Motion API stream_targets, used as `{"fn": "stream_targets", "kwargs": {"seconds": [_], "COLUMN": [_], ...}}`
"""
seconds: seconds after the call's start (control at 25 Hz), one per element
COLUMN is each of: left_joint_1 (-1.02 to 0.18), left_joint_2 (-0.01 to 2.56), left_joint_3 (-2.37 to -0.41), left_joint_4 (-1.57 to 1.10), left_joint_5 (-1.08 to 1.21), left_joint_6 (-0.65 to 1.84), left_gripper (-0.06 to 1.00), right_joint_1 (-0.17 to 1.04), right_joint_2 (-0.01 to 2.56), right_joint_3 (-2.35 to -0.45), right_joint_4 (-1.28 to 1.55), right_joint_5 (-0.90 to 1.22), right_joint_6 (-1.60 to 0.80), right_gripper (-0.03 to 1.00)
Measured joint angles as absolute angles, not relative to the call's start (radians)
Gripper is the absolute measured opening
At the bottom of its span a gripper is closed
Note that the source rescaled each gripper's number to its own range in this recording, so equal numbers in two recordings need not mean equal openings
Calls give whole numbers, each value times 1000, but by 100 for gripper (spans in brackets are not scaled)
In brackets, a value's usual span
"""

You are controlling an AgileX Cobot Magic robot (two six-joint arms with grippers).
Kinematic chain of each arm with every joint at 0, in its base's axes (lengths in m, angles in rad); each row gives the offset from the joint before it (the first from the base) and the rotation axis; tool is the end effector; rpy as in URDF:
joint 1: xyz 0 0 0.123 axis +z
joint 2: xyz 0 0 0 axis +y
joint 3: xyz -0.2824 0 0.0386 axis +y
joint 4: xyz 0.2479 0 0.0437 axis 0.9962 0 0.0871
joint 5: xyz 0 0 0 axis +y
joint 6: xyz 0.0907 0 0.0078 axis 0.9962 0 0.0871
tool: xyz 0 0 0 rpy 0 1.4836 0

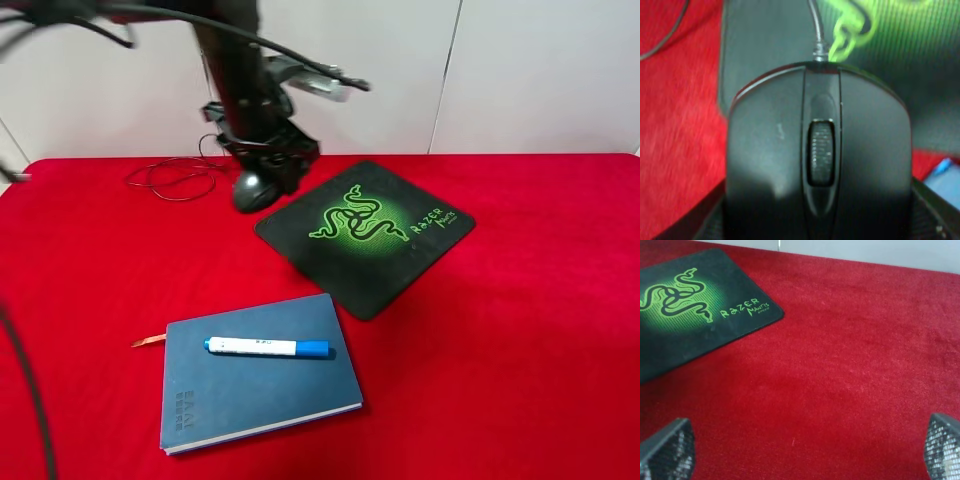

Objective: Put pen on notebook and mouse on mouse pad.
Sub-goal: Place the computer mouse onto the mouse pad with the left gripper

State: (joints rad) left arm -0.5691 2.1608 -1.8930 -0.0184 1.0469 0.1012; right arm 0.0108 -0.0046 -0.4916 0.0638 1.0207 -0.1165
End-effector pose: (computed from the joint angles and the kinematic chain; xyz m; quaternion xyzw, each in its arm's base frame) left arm 0.3954 -0.2547 0.2270 0.3211 0.9315 -0.0480 0.1641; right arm -0.0031 0.0049 0.2782 -0.0542 0.8415 0.0035 0.5376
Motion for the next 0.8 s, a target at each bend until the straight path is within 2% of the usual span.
{"fn": "stream_targets", "kwargs": {"seconds": [0.12, 0.4, 0.8], "left_joint_1": [-591, -602, -602], "left_joint_2": [2257, 2433, 2552], "left_joint_3": [-2045, -2246, -2302], "left_joint_4": [-24, -118, -135], "left_joint_5": [1078, 1085, 988], "left_joint_6": [101, 98, 98], "left_gripper": [0, 0, 0], "right_joint_1": [11, 11, 11], "right_joint_2": [-5, -5, -5], "right_joint_3": [-492, -492, -492], "right_joint_4": [64, 64, 64], "right_joint_5": [1021, 1022, 1022], "right_joint_6": [-117, -117, -117], "right_gripper": [100, 100, 100]}}
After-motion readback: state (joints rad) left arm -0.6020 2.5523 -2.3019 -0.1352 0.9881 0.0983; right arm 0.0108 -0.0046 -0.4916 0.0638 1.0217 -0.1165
